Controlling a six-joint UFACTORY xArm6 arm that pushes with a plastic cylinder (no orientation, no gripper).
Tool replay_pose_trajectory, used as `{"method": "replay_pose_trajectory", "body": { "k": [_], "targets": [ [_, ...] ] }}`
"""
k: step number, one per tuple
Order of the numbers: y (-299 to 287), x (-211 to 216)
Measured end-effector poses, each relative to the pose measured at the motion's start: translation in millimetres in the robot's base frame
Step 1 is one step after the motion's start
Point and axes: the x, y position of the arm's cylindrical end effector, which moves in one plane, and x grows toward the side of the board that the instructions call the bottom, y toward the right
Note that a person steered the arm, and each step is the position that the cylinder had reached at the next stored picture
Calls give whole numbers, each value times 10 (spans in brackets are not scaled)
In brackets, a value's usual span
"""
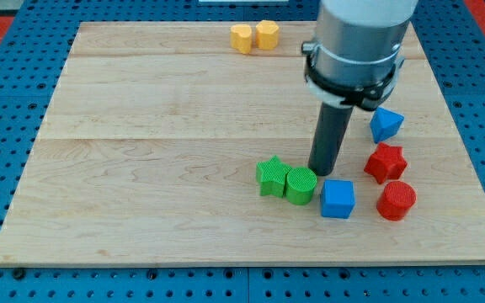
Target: Drag the blue cube towards the left side of the green star
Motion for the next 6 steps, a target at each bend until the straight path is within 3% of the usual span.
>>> {"method": "replay_pose_trajectory", "body": {
  "k": [2,4,6],
  "targets": [
    [426,82],
    [309,395],
    [336,944]
  ]
}}
